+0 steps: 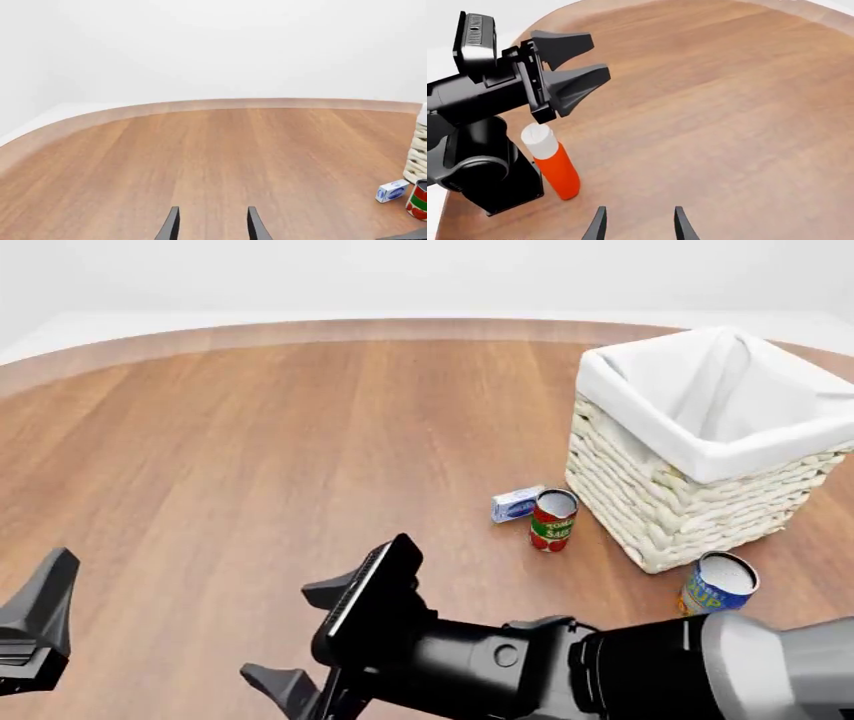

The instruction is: Pick up the ketchup, and put it in the basket.

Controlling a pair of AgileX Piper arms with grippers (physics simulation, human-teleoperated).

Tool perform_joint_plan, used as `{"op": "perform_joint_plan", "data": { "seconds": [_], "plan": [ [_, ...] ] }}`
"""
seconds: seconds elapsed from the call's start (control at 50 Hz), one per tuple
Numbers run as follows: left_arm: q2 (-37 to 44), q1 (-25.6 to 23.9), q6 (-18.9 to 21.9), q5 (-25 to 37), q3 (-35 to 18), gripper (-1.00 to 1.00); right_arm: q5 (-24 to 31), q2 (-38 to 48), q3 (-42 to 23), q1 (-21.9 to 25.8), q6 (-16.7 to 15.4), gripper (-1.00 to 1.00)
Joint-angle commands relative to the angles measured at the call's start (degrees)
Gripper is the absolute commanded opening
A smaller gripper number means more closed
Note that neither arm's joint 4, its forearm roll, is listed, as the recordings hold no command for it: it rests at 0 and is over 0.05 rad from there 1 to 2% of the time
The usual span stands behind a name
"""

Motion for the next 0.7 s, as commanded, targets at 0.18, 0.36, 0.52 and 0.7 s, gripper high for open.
{"op": "perform_joint_plan", "data": {
  "seconds": [0.18, 0.36, 0.52, 0.7],
  "plan": [
    [0.0, 0.0, 0.0, 0.0, 0.0, 1.0, 2.37, 3.6, -3.97, 4.33, 0.4, 1.0],
    [0.0, 0.0, 0.0, 0.0, 0.0, 1.0, 2.99, 5.47, -5.81, 6.36, 2.3, 1.0],
    [0.0, 0.0, 0.0, 0.0, 0.0, 1.0, 4.62, 6.17, -7.95, 8.09, 3.67, 1.0],
    [0.0, 0.0, 0.0, 0.0, 0.0, 1.0, 5.76, 6.66, -9.81, 9.93, 4.41, 1.0]
  ]
}}
